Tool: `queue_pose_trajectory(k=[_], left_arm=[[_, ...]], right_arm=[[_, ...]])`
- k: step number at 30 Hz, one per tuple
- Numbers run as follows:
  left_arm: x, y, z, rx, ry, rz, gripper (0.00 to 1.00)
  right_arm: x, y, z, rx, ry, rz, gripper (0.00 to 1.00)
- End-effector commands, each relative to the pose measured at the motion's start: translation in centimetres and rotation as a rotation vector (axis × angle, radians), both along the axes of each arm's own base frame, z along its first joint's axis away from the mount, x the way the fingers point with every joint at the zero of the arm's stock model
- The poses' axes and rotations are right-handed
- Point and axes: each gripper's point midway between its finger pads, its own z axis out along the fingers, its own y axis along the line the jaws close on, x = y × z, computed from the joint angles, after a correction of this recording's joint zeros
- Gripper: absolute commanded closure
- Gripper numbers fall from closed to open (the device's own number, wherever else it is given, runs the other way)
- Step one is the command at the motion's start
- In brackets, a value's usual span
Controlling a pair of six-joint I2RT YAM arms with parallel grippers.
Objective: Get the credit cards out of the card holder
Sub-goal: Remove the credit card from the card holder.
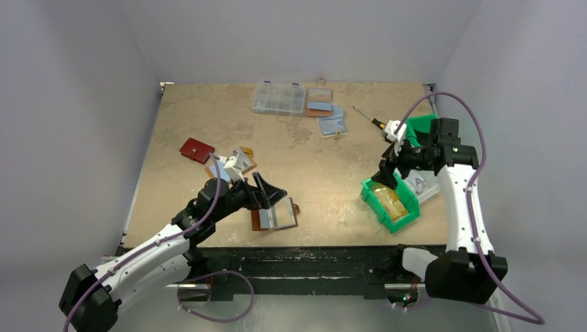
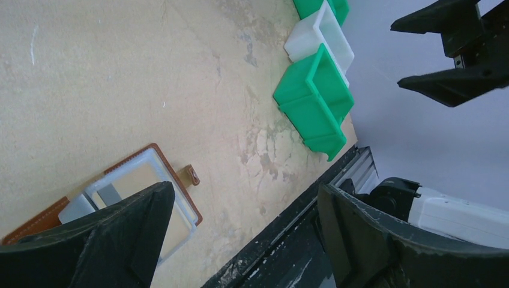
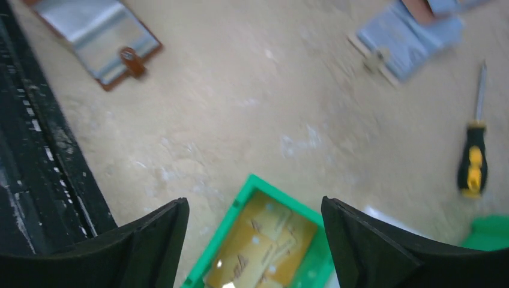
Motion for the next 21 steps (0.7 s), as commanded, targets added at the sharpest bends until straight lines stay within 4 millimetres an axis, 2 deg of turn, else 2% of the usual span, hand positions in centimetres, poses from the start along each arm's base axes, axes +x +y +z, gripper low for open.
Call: queue_pose_trajectory(k=[1,7,11,15,18,21], left_arm=[[-0.8,-1.1,1.3,-0.101,0.033,-0.044,0.06],[-1.1,-1.6,0.4,-0.058,0.079,-0.057,0.11],[-1.1,-2.0,-1.9,0.080,0.137,-0.028,0.12],[-1.2,-1.6,-5.2,0.282,0.206,0.035,0.13],[-1.1,-1.3,-7.0,0.360,0.254,0.068,0.18],[-1.0,-1.0,-8.1,0.431,0.279,0.099,0.19]], right_arm=[[-2.9,6.4,1.8,0.268,-0.106,0.302,0.03],[-4.7,12.0,-0.3,0.320,0.002,0.471,0.01],[-4.7,14.9,-1.2,0.316,0.051,0.498,0.01],[-4.9,16.8,-2.3,0.313,0.126,0.520,0.03],[-4.8,17.4,-3.3,0.295,0.175,0.520,0.07],[-4.6,17.6,-3.8,0.282,0.205,0.519,0.09]])
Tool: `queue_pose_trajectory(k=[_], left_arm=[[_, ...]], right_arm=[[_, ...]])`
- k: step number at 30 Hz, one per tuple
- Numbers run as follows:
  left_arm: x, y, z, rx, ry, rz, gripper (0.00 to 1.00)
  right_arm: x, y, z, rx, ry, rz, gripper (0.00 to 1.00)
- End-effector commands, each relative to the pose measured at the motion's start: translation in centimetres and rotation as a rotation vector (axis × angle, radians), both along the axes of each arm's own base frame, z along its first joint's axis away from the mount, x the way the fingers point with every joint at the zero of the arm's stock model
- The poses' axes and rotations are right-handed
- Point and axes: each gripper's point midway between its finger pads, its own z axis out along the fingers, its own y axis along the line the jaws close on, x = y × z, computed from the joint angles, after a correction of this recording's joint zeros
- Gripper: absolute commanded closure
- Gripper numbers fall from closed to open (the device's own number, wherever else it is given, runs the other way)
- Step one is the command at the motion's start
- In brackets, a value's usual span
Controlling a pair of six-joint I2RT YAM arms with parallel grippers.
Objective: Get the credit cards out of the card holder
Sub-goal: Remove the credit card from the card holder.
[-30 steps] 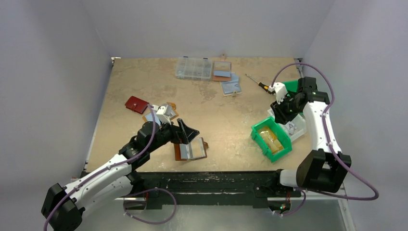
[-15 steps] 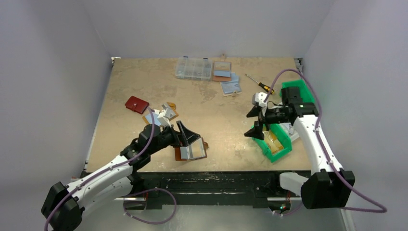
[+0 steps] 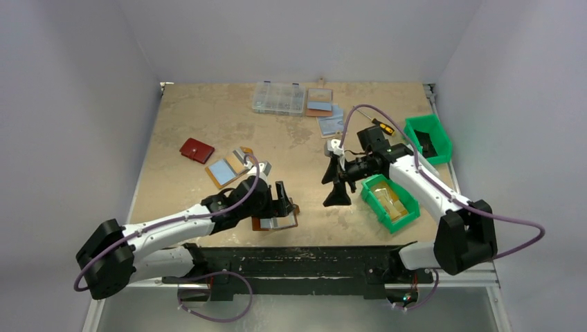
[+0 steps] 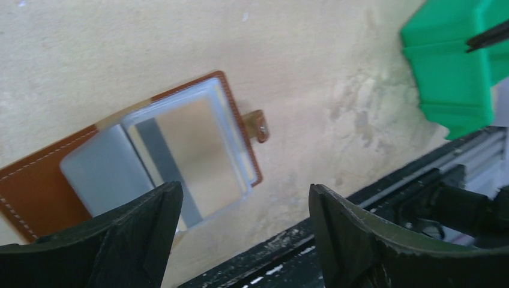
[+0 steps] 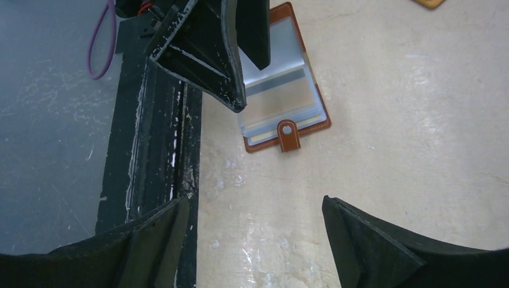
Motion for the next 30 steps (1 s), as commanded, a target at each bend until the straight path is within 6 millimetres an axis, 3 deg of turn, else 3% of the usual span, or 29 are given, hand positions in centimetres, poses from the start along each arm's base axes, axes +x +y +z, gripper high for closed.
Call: queue_pose_trajectory(k=[1,7,12,18,23,30], left_arm=[[1.1,1.2,-0.7,0.131,-0.005,0.083,0.19],[1.8,1.3,-1.4,0.242,0.000,0.109,0.19],[1.9,0.1,-1.7,0.285,0.006,0.095,0.18],[2.1,0.6,-2.5,0.357,0.022,0.116,0.22],[2.0,0.6,-2.5,0.343,0.017,0.110,0.28],[1.3,0.5,-3.7,0.343,0.039,0.076,0.29]], right_arm=[[1.0,0.8,0.8,0.003,-0.005,-0.011,0.09],[0.9,0.9,0.3,-0.011,0.005,-0.013,0.11],[0.9,1.1,-0.1,-0.025,0.021,-0.009,0.14],[0.8,1.2,-0.6,-0.039,0.040,-0.002,0.15],[0.8,1.2,-1.0,-0.051,0.049,0.002,0.17],[0.8,1.3,-1.4,-0.059,0.062,0.004,0.18]])
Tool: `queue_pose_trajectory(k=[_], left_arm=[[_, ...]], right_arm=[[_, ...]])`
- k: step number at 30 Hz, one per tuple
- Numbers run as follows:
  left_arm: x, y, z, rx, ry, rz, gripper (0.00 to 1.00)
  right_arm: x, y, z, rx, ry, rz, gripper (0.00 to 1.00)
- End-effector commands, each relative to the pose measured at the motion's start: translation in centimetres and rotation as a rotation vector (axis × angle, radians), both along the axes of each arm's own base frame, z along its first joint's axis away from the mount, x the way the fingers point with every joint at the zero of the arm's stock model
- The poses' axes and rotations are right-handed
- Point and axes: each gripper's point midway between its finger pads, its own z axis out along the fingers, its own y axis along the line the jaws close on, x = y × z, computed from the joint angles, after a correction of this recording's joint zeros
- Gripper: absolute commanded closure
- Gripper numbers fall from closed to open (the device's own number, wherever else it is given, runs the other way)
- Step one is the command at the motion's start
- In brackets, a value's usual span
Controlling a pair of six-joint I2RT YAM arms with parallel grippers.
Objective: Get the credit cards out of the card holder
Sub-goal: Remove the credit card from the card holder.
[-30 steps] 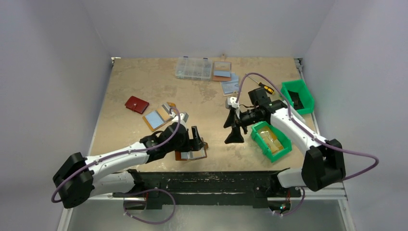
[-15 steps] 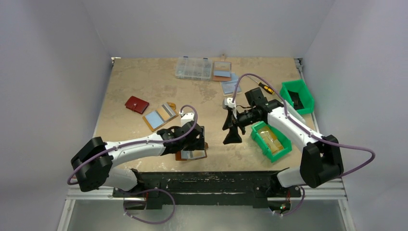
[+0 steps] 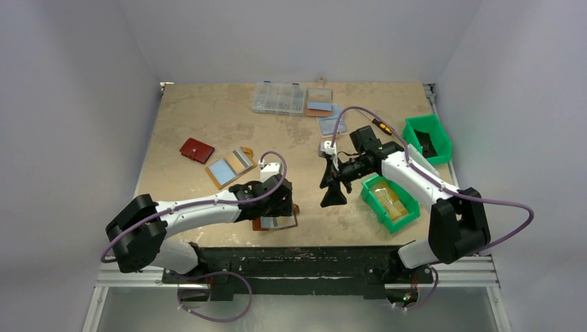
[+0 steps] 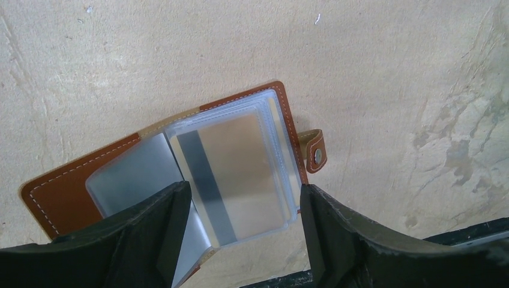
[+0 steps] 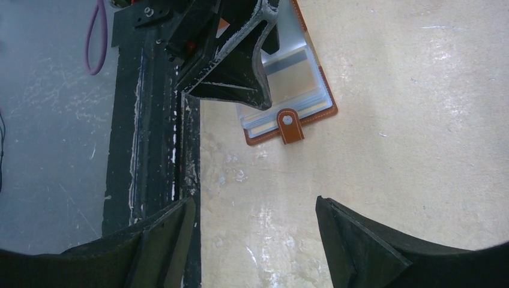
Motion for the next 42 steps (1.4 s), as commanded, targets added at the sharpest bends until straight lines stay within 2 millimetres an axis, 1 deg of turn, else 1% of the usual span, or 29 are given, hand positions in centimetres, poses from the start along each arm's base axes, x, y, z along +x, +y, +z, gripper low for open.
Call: queue_pose_trajectory(k=[1,7,14,19,24,31,33,36,42], left_arm=[[0.0,-0.4,-0.1,-0.020,-0.005,-0.010,0.29],[0.0,0.2,-0.9,0.031,0.003,-0.008,0.26],[-0.2,0.2,-2.0,0.061,0.028,-0.018,0.25],[-0.3,0.2,-2.3,0.050,0.029,-0.021,0.26],[-0.5,0.3,-3.0,0.051,0.037,-0.023,0.29],[-0.9,1.7,-4.0,0.088,0.041,0.008,0.31],[-1.0,1.9,-4.1,0.087,0.040,0.012,0.34],[-1.1,2.0,-3.9,0.071,0.033,0.015,0.37],[-1.3,1.7,-3.3,0.001,0.015,0.009,0.39]], right_arm=[[0.7,0.5,1.0,0.010,-0.033,0.010,0.18],[0.7,0.5,0.8,0.000,-0.029,0.009,0.18],[0.8,0.4,0.5,-0.008,-0.026,0.007,0.18],[0.8,0.4,0.5,-0.012,-0.023,0.009,0.18],[0.8,0.4,0.4,-0.015,-0.023,0.008,0.18],[0.7,0.3,0.3,-0.018,-0.019,0.009,0.19],[0.7,0.3,0.3,-0.016,-0.019,0.011,0.19],[0.6,0.4,0.3,-0.017,-0.016,0.012,0.19],[0.4,0.5,0.2,-0.017,-0.009,0.020,0.19]])
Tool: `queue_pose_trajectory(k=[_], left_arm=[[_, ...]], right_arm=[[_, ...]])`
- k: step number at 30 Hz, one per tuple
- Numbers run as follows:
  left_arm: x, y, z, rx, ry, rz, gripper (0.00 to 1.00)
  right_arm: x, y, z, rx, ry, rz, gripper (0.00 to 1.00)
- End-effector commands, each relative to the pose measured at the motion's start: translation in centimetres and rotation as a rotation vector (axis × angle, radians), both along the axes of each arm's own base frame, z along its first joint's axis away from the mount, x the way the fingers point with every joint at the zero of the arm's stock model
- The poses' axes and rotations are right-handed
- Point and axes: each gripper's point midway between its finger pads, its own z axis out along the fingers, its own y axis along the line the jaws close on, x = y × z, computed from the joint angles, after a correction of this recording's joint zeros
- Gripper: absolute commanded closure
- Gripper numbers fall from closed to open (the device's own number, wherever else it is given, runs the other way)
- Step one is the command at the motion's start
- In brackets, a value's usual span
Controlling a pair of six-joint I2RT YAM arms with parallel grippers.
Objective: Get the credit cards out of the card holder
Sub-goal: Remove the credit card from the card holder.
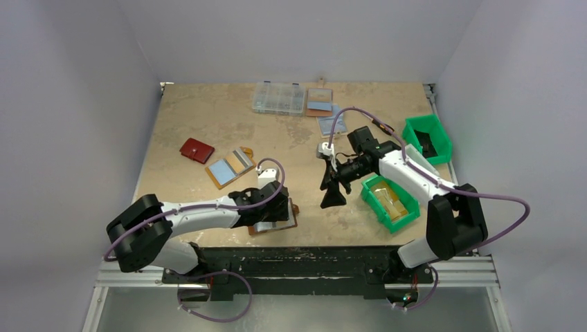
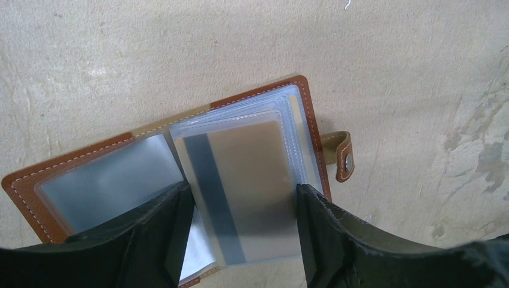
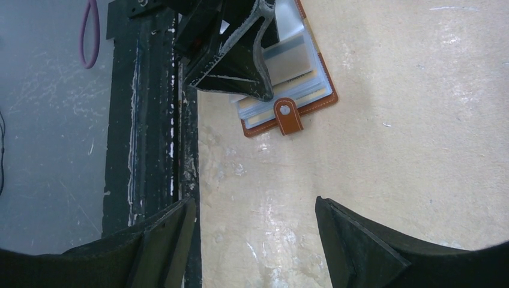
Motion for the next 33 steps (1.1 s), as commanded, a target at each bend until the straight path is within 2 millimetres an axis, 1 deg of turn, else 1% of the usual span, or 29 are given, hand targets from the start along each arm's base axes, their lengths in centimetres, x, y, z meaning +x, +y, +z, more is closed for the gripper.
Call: queue_pose_trajectory(k=[1,8,13,16,18,20,23,26,30,33], left_arm=[[-0.9,1.0,-0.6,-0.005,0.015,0.003,0.39],[-0.9,0.2,0.2,-0.120,-0.004,-0.017,0.44],[-0.2,-1.3,2.3,-0.290,-0.063,-0.047,0.50],[0.4,-2.2,3.6,-0.389,-0.111,-0.071,0.52],[0.6,-2.7,4.2,-0.437,-0.132,-0.089,0.52],[0.8,-3.1,4.5,-0.470,-0.146,-0.105,0.53],[0.9,-4.0,4.8,-0.518,-0.158,-0.135,0.53],[1.0,-4.8,5.0,-0.550,-0.167,-0.168,0.54],[0.8,-5.9,5.3,-0.585,-0.174,-0.218,0.54],[0.8,-6.3,5.4,-0.600,-0.180,-0.240,0.54]], right_arm=[[0.4,0.6,1.1,0.020,-0.029,0.020,0.19],[-0.1,1.0,1.1,0.030,-0.014,0.038,0.19],[-0.8,1.7,1.2,0.064,0.031,0.060,0.18],[-1.3,2.3,1.3,0.094,0.076,0.070,0.19],[-1.4,2.8,1.4,0.114,0.102,0.068,0.22],[-1.4,3.2,1.1,0.111,0.142,0.051,0.29],[-0.7,3.8,0.5,0.111,0.179,0.014,0.44],[0.5,4.3,-0.3,0.095,0.220,-0.053,0.58],[2.0,4.6,-1.3,0.065,0.228,-0.148,0.75],[2.9,4.8,-2.0,0.047,0.234,-0.196,0.85]])
